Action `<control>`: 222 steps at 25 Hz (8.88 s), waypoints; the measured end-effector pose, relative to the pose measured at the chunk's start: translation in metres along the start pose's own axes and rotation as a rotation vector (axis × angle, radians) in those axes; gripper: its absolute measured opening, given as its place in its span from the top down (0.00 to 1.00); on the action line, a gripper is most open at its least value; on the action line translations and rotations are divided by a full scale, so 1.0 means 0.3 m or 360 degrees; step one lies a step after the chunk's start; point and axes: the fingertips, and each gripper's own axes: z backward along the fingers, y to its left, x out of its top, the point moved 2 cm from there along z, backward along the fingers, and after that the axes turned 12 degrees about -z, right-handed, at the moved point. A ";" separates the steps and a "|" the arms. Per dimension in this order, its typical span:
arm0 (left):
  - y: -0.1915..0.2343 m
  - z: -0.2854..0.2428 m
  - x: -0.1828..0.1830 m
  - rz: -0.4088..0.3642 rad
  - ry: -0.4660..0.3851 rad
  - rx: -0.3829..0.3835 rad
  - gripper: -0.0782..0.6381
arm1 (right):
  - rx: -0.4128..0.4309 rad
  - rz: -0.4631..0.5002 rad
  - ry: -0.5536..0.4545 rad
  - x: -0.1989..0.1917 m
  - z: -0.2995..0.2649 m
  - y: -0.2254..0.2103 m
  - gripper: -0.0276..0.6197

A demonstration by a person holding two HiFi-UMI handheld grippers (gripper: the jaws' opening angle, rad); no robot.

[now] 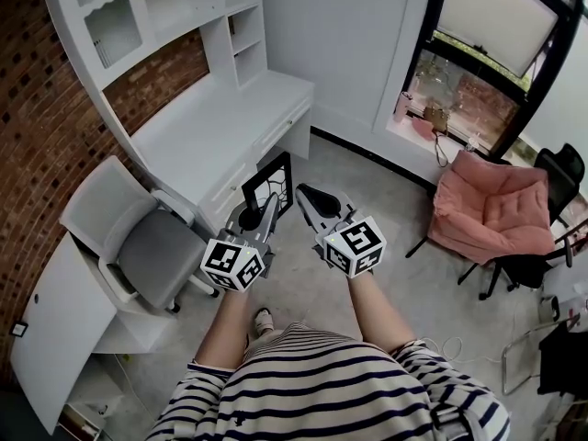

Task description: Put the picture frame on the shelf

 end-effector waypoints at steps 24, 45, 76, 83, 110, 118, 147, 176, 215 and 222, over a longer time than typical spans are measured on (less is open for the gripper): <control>-0.093 -0.051 0.022 -0.0004 -0.0036 -0.0030 0.87 | -0.0001 0.0028 0.0026 0.007 0.073 -0.043 0.94; 0.186 -0.243 -0.081 0.0045 -0.0022 -0.0036 0.87 | 0.0011 0.0003 0.0105 -0.014 -0.238 -0.240 0.90; 0.901 -0.438 -0.168 0.0008 -0.0052 0.0044 0.87 | 0.0179 0.0004 0.0118 -0.010 -1.027 -0.390 0.88; 1.026 -0.573 -0.220 0.0008 -0.0026 0.0069 0.87 | 0.0258 -0.0025 0.0137 -0.007 -1.188 -0.514 0.88; 1.308 -1.288 -0.326 -0.0004 -0.0041 0.0058 0.87 | 0.0434 -0.0149 0.0142 0.153 -1.557 -1.203 0.86; 1.329 -1.427 -0.323 -0.0050 -0.0003 0.0057 0.87 | 0.0386 -0.0171 0.0103 0.203 -1.583 -1.328 0.86; 1.851 -1.842 -0.316 -0.0073 -0.0066 -0.0109 0.87 | 0.0222 -0.0079 -0.0005 0.366 -2.115 -1.649 0.86; 1.871 -1.645 -0.394 0.0022 -0.0039 -0.0479 0.87 | -0.0055 -0.0080 -0.0130 0.217 -2.078 -1.471 0.86; 1.979 -1.961 -0.298 -0.0212 0.0007 -0.0105 0.87 | 0.0354 -0.0122 -0.0197 0.423 -2.261 -1.747 0.86; 1.975 -1.958 -0.287 -0.0221 -0.0001 -0.0097 0.87 | 0.0362 -0.0135 -0.0207 0.429 -2.257 -1.743 0.86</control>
